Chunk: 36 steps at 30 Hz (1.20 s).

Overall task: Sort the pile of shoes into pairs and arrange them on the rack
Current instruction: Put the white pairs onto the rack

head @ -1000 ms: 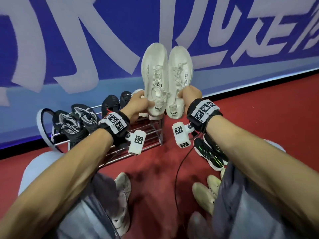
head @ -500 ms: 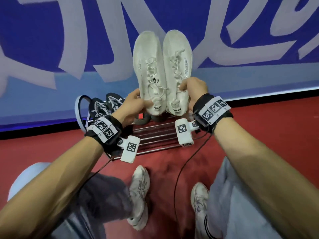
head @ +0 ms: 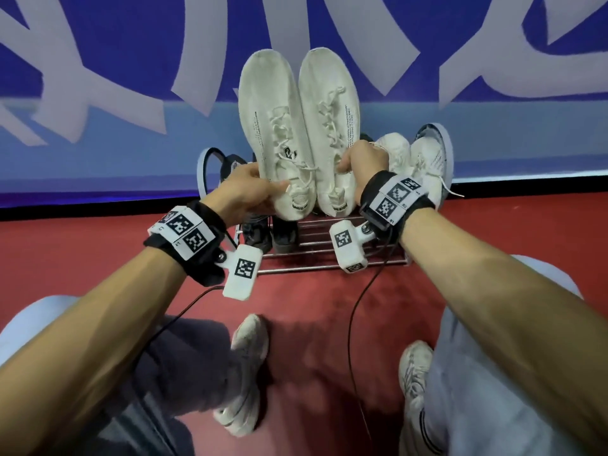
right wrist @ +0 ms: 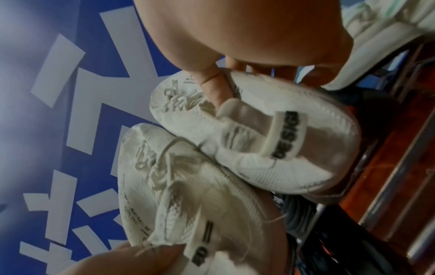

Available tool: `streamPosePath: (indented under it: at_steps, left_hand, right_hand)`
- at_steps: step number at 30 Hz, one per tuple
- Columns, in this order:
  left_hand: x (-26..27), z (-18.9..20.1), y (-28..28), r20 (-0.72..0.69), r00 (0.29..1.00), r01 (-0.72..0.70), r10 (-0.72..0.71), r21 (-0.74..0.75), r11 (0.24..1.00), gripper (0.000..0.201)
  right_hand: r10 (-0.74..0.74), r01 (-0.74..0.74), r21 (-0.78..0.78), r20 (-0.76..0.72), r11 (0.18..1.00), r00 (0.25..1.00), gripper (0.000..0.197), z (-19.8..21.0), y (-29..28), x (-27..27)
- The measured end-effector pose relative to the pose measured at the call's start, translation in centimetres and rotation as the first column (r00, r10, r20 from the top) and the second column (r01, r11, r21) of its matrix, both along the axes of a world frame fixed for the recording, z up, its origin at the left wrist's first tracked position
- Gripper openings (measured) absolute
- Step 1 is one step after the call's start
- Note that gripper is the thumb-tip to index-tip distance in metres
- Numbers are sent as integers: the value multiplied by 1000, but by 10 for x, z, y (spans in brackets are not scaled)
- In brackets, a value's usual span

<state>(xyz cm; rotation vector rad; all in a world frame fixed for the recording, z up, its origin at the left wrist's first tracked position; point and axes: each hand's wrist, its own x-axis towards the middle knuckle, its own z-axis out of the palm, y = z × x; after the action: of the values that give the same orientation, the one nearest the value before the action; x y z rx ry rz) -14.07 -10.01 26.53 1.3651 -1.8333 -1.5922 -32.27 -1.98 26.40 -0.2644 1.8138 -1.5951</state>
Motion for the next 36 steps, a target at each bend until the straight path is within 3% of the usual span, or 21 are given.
streamPosePath:
  at_steps: [4, 8, 12, 17, 19, 21, 23, 25, 28, 31, 34, 36]
  left_hand:
    - [28, -30, 14, 71, 997, -47, 43, 52, 998, 32]
    - [63, -76, 34, 112, 991, -107, 75, 307, 946, 30]
    - [93, -118, 56, 120, 993, -48, -20, 537, 842, 13]
    - [118, -156, 70, 281, 944, -53, -174, 648, 760, 6]
    - [120, -165, 71, 320, 914, -28, -248, 661, 750, 6]
    - [116, -172, 70, 337, 890, 0, -306, 672, 740, 10]
    - [110, -177, 67, 340, 875, 28, -346, 677, 735, 11]
    - [100, -180, 62, 335, 865, 68, -372, 657, 751, 14]
    - [80, -179, 52, 321, 870, 118, -374, 602, 790, 13]
    - [54, -178, 43, 314, 869, 173, -383, 532, 829, 13]
    - [28, -184, 34, 363, 857, 179, -365, 455, 872, 7]
    - [11, -188, 29, 372, 859, 188, -351, 408, 894, 4]
  right_hand:
    - [121, -112, 119, -67, 987, 990, 18, -18, 2, 21]
    - [346, -290, 276, -181, 916, 921, 17, -49, 9, 48]
    - [516, -419, 423, -142, 803, 845, 16, -78, 21, 65]
    - [541, -491, 541, 79, 682, 837, 70, -122, 40, 81]
    - [544, -495, 602, 118, 626, 831, 78, -138, 47, 85]
    - [599, -528, 636, 127, 563, 791, 73, -148, 57, 82]
    - [698, -589, 663, 138, 462, 702, 50, -156, 65, 79]
    - [728, -609, 674, 151, 419, 668, 43, -162, 71, 70]
    - [708, -602, 645, 131, 471, 694, 41, -173, 75, 51]
    - [643, -592, 591, 156, 547, 750, 24, -176, 76, 34]
    - [672, -575, 611, 93, 544, 735, 12, -189, 71, 15]
    - [684, -541, 652, 46, 532, 728, 19, -209, 65, -2]
